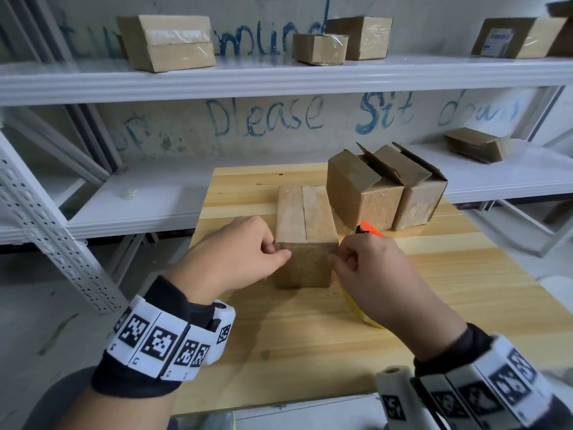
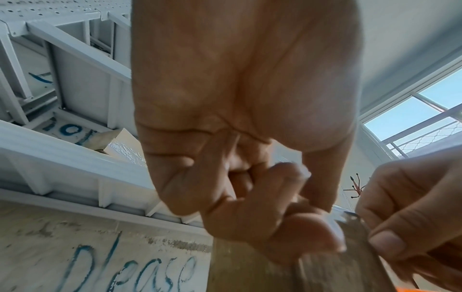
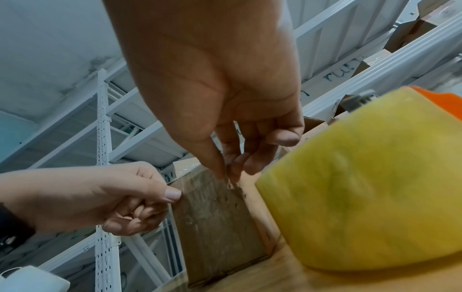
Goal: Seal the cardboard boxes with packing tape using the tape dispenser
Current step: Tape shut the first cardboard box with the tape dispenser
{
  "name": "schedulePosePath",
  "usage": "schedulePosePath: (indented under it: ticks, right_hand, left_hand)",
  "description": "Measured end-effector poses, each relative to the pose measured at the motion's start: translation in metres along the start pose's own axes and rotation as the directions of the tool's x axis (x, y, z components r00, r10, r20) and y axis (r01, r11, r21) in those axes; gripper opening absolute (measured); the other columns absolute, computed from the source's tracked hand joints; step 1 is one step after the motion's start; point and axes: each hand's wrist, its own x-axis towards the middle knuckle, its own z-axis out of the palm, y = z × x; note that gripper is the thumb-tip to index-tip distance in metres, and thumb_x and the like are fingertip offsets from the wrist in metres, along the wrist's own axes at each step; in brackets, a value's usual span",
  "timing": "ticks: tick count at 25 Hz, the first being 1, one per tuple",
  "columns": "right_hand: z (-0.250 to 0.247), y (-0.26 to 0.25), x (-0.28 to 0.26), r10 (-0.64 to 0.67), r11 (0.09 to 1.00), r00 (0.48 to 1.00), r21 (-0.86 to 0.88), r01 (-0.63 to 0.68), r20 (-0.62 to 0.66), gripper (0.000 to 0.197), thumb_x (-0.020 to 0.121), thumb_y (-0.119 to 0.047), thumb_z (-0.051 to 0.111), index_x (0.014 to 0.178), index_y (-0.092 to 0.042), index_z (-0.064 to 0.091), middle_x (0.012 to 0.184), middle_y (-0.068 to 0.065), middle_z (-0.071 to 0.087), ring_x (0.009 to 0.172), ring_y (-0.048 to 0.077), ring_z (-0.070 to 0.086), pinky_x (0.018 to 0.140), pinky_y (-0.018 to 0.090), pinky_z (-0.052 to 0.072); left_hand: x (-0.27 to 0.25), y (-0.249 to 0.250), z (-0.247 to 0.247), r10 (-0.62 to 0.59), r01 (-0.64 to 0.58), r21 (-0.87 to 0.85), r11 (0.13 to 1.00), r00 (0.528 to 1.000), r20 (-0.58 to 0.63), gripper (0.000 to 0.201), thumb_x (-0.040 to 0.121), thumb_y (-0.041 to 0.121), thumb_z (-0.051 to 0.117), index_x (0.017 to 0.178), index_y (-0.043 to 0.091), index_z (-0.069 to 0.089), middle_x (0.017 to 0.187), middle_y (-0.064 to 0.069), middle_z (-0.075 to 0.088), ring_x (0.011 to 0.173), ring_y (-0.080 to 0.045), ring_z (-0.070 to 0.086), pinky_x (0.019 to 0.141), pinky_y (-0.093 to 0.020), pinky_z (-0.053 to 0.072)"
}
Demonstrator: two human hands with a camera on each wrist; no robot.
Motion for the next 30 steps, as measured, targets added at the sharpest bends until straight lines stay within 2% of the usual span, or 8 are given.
schedulePosePath:
  ticks: [3,6,9,12,14,17,24,30]
  right_hand:
    - [0.002,0.001,0.000,-0.033,0.999,0.999,0.001,0.033,-0.008,0.028,0.092,-0.030,0.060,0.066,-0.021,0.059,0.059,-0.003,0.055,0.053,0.017,0.054,0.053,0.039,0.053]
    - [0.004,0.001,-0.001,-0.058,0.998,0.998,-0.008,0.058,-0.023,0.036,0.090,-0.030,0.061,0.057,-0.021,0.051,0.054,-0.005,0.049,0.050,0.019,0.051,0.049,0.036,0.049]
    - [0.007,-0.002,-0.006,-0.122,0.992,0.992,0.003,0.122,-0.024,0.035,0.088,-0.028,0.063,0.056,-0.017,0.055,0.052,-0.002,0.050,0.049,0.015,0.049,0.045,0.022,0.039]
    - [0.009,-0.005,-0.011,-0.191,0.981,0.981,0.036,0.192,-0.026,0.032,0.087,-0.027,0.063,0.058,-0.014,0.058,0.052,0.001,0.052,0.051,0.018,0.049,0.051,0.024,0.038]
    - [0.014,-0.007,-0.012,-0.235,0.969,0.972,0.071,0.236,-0.021,0.034,0.088,-0.026,0.062,0.056,-0.013,0.055,0.049,0.002,0.048,0.051,0.021,0.046,0.048,0.026,0.035]
    - [0.021,-0.010,-0.014,-0.277,0.954,0.960,0.110,0.279,-0.033,0.035,0.088,-0.026,0.059,0.055,-0.013,0.053,0.049,0.002,0.046,0.050,0.022,0.045,0.045,0.029,0.036]
    - [0.029,-0.015,-0.016,-0.292,0.945,0.954,0.135,0.299,-0.071,0.032,0.087,-0.023,0.060,0.057,-0.010,0.053,0.051,0.002,0.046,0.052,0.021,0.045,0.048,0.031,0.035]
    - [0.031,-0.015,-0.015,-0.285,0.946,0.957,0.147,0.290,-0.056,0.032,0.090,-0.024,0.058,0.062,-0.009,0.056,0.056,0.001,0.049,0.056,0.020,0.046,0.051,0.033,0.038]
  left_hand:
    - [0.002,-0.003,0.000,0.010,-0.010,-0.036,0.999,1.000,-0.005,0.049,0.096,0.048,0.059,0.060,0.017,0.070,0.058,0.012,0.070,0.059,-0.009,0.067,0.067,-0.032,0.056]
    - [0.004,-0.007,-0.001,0.020,-0.020,-0.047,0.999,1.000,-0.002,0.047,0.096,0.047,0.060,0.061,0.017,0.068,0.059,0.012,0.070,0.052,-0.004,0.061,0.060,-0.027,0.047]
    - [0.005,-0.014,-0.003,0.020,-0.020,-0.075,0.997,1.000,0.007,0.045,0.095,0.048,0.062,0.062,0.018,0.066,0.062,0.010,0.071,0.058,-0.007,0.064,0.064,-0.031,0.052]
    - [0.006,-0.019,-0.008,0.016,-0.014,-0.070,0.997,1.000,0.023,0.041,0.094,0.048,0.062,0.064,0.020,0.064,0.057,0.008,0.067,0.055,-0.011,0.062,0.069,-0.039,0.056]
    - [0.006,-0.020,-0.010,0.011,-0.009,-0.060,0.998,0.999,0.034,0.039,0.095,0.046,0.061,0.068,0.019,0.065,0.054,0.004,0.065,0.055,-0.013,0.064,0.068,-0.037,0.055]
    - [0.006,-0.020,-0.010,-0.004,0.006,-0.038,0.999,0.999,0.047,0.035,0.097,0.045,0.059,0.074,0.020,0.066,0.058,0.002,0.070,0.060,-0.014,0.069,0.067,-0.033,0.053]
    - [0.006,-0.022,-0.010,-0.028,0.029,-0.013,1.000,0.998,0.049,0.032,0.098,0.041,0.057,0.077,0.019,0.065,0.061,0.003,0.072,0.058,-0.008,0.067,0.061,-0.029,0.050]
    - [0.006,-0.020,-0.009,-0.033,0.033,0.013,0.999,0.999,0.032,0.034,0.098,0.037,0.057,0.075,0.013,0.066,0.059,0.001,0.071,0.061,-0.018,0.069,0.065,-0.034,0.054]
